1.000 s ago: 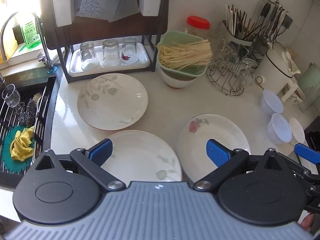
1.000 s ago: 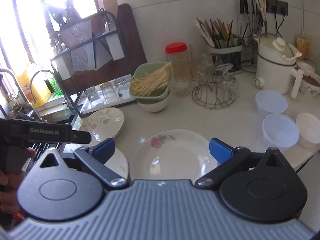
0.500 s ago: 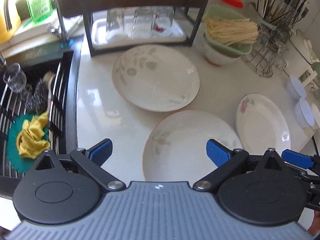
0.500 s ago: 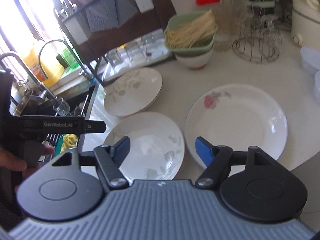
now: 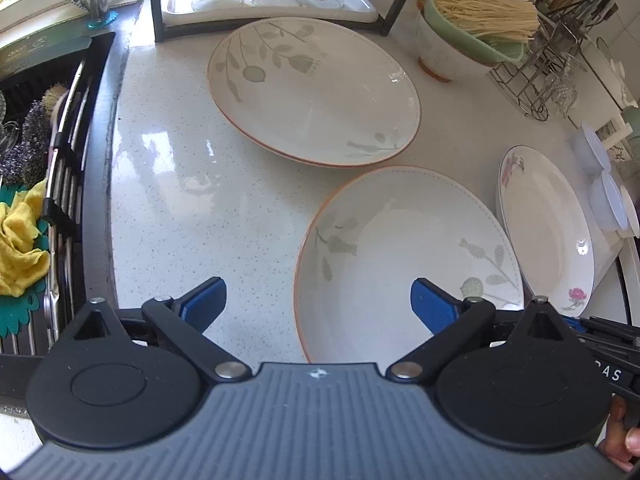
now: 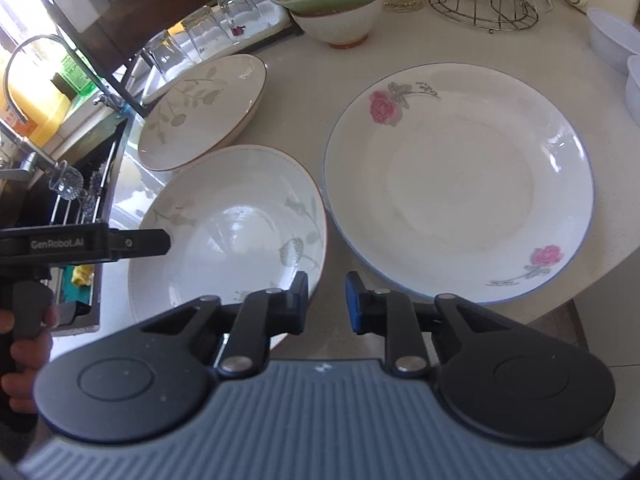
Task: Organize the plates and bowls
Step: 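Move both grippers to the leaf-pattern plate and close them on its rim, then lift the leaf-pattern plate with both grippers and carry it over the rose plate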
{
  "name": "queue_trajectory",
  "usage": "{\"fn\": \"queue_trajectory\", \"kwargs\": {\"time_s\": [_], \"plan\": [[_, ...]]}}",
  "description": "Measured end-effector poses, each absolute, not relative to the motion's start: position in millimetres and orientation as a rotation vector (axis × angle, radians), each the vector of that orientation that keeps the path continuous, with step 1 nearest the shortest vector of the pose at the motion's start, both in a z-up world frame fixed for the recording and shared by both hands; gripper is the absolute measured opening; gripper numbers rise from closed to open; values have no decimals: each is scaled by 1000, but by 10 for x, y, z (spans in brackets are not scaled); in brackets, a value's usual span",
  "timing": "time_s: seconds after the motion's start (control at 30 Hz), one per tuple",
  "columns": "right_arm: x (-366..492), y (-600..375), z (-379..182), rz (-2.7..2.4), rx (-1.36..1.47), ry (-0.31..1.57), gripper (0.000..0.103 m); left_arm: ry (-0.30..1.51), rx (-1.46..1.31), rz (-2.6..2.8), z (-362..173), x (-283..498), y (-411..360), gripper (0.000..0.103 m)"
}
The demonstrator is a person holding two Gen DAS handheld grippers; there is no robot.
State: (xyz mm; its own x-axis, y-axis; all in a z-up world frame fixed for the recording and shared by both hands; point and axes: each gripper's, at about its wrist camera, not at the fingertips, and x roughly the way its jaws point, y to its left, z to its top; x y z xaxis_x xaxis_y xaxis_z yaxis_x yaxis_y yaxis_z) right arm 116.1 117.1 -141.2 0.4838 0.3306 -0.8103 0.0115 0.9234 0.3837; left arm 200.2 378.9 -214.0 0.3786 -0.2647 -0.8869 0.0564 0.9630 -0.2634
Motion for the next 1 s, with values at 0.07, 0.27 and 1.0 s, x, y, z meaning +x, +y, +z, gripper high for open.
{"fn": "queue_trajectory", "kwargs": {"time_s": [0.07, 0.27, 1.0], "plan": [[1177, 1183, -1444, 205, 400, 1047, 20, 1178, -197, -211, -2172, 2031, 3782, 88], [1222, 1241, -1524, 193, 435, 1047, 15, 1179, -191, -230, -2218, 2093, 3740, 63], [1372, 962, -1401, 307, 481, 1031, 13, 1190, -385, -310, -2041, 2290, 3820, 47]]}}
